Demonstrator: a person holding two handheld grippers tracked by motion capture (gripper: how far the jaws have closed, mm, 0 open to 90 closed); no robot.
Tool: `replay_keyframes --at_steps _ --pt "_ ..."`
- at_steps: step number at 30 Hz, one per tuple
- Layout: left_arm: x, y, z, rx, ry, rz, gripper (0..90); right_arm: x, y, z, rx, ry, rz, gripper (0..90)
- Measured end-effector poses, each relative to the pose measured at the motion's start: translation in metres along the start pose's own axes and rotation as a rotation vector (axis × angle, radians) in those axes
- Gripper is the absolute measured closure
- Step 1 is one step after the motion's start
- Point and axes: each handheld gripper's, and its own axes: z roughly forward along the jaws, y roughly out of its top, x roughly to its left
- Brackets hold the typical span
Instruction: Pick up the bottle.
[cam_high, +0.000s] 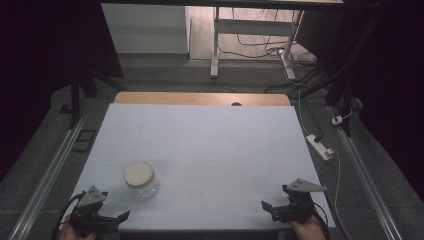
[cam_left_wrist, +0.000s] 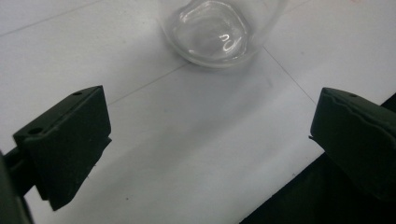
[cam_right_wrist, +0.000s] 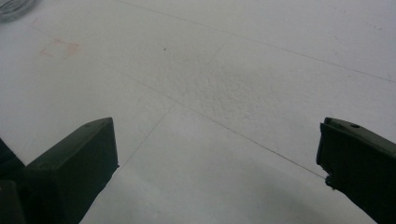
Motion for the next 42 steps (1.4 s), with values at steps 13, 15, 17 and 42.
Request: replay_keyframes --at_steps 13,15,17,42 --pt "-0.004 0.011 -0.001 -0.038 -0.022 0.031 0.0 0.001 0.0 0.002 0.018 0.014 -0.018 0.0" --pt "-0.004 0.012 0.0 -0.036 -0.032 0.04 0.0 0.001 0.0 0.001 0.017 0.016 -0.019 0.0" --pt "-0.002 0.012 0.003 -0.053 -0.053 0.046 0.0 0.001 0.001 0.002 0.019 0.018 -0.019 0.0" --pt "0.005 0.032 0.026 -0.11 -0.128 0.037 0.0 0.002 0.002 0.005 0.053 0.031 -0.034 0.0"
